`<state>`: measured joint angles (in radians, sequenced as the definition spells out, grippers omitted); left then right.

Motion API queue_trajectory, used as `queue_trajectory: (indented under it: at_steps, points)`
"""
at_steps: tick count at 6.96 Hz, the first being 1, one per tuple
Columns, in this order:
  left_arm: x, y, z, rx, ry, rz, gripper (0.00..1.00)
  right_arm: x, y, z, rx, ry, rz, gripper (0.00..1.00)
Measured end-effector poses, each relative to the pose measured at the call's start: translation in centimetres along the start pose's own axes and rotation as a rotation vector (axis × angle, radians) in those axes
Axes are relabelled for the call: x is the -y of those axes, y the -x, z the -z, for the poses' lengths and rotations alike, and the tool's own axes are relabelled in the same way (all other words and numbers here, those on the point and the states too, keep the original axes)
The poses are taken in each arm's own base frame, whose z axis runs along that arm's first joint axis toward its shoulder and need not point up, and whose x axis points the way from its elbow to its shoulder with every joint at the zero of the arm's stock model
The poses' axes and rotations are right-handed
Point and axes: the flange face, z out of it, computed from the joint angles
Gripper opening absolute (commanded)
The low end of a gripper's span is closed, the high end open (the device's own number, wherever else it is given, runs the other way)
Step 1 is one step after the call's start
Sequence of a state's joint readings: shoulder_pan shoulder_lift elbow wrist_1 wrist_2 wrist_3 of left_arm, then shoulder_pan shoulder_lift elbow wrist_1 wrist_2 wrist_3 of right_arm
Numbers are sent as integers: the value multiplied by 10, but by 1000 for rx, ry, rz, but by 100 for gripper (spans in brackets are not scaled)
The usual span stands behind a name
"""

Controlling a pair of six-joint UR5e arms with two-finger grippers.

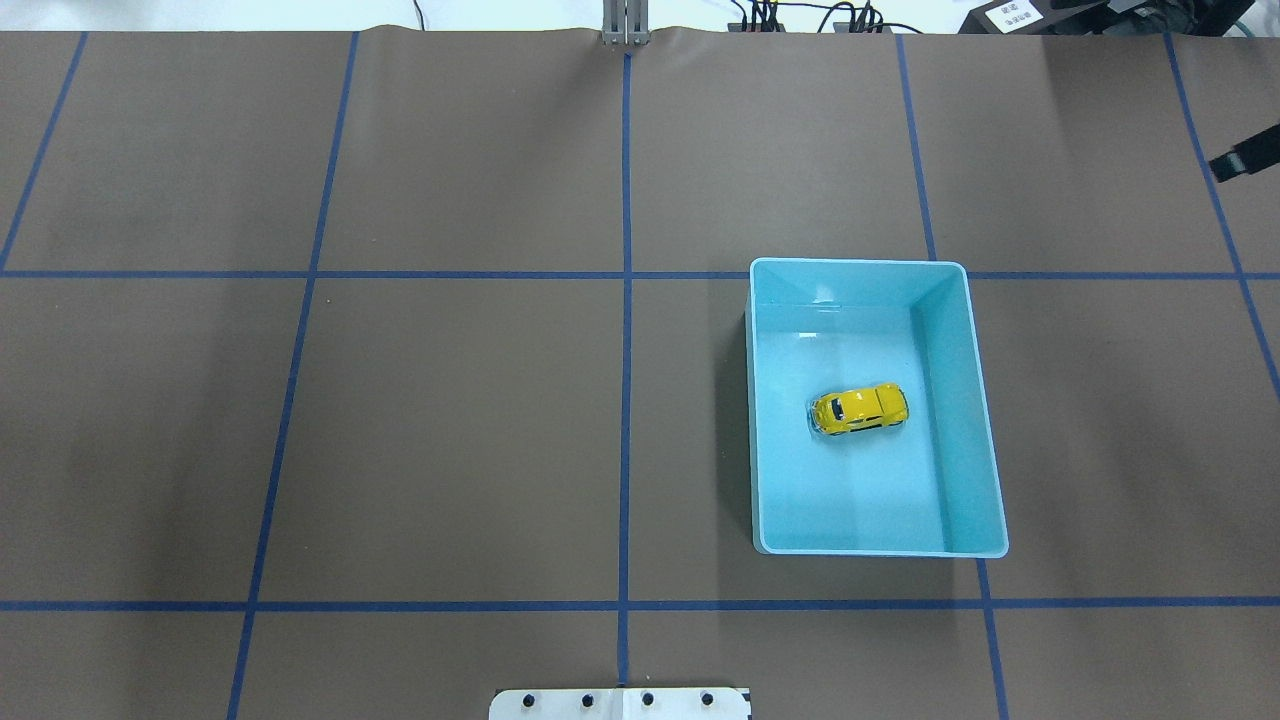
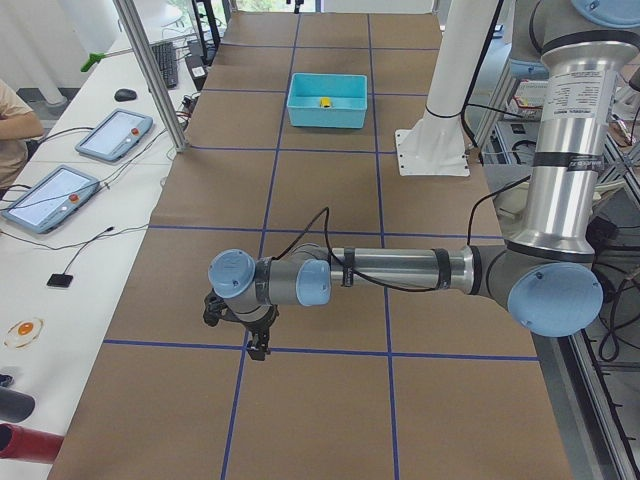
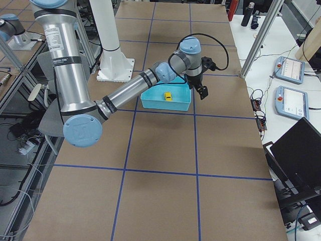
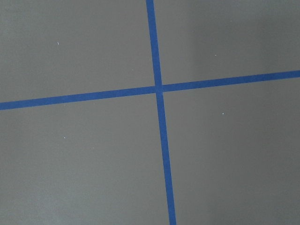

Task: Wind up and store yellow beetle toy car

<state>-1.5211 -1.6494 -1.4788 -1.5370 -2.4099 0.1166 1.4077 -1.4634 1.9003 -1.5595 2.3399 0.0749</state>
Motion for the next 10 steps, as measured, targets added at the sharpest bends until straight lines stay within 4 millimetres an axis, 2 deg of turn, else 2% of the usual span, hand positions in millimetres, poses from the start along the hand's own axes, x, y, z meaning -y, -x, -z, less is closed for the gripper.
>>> queue_trajectory:
  at_steps: [1,2,3,4,5,7,8,10]
  points:
    - [0,0,0,0,0,-1,100,-50,-61,-9,4,52,-153,100]
    - [1,-1,0,0,0,-1,100,-98,-104,-24,-3,103,-268,100]
    - [1,-1,0,0,0,-1,100,-125,-128,-33,-25,137,-333,100]
    - [1,-1,0,0,0,-1,100,-139,-141,-39,-51,159,-365,100]
    - [1,-1,0,0,0,-1,100,-140,-147,-43,-61,176,-385,100]
    - [1,-1,0,0,0,-2,100,-114,-149,-40,-66,206,-416,100]
    - [1,-1,0,0,0,-2,100,-107,-148,-39,-68,213,-421,100]
    - [1,-1,0,0,0,-2,100,-107,-149,-40,-67,219,-426,100]
